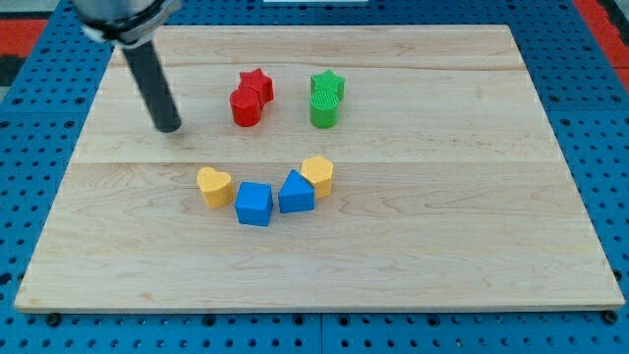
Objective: Slide the red circle diagonally top left to the red star
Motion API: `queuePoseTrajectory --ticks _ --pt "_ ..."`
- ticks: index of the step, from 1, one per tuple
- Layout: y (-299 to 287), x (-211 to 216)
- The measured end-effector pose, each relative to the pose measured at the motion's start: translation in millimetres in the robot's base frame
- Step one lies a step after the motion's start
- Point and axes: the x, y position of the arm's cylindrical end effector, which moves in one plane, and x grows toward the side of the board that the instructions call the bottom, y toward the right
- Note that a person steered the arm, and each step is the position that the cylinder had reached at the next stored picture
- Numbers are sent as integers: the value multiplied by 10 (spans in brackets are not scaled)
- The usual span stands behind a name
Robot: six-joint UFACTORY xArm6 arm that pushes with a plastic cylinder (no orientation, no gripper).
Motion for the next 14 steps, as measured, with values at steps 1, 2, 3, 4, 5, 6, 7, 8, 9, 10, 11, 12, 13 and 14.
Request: queuePoseTrajectory --ticks 1,2,3,4,5,6,7,8,9,10,11,12,13,14 --pt "68 -79" --pt "221 -37" --pt "423 203" --pt "728 421" --pt "1053 249" --pt "986 -23" --pt "923 -41" --pt "651 -214" --pt "241 -300" --pt "-30 -414" --pt "-34 -593" --pt "-34 -591" --pt "-34 -582" --pt "-36 -853"
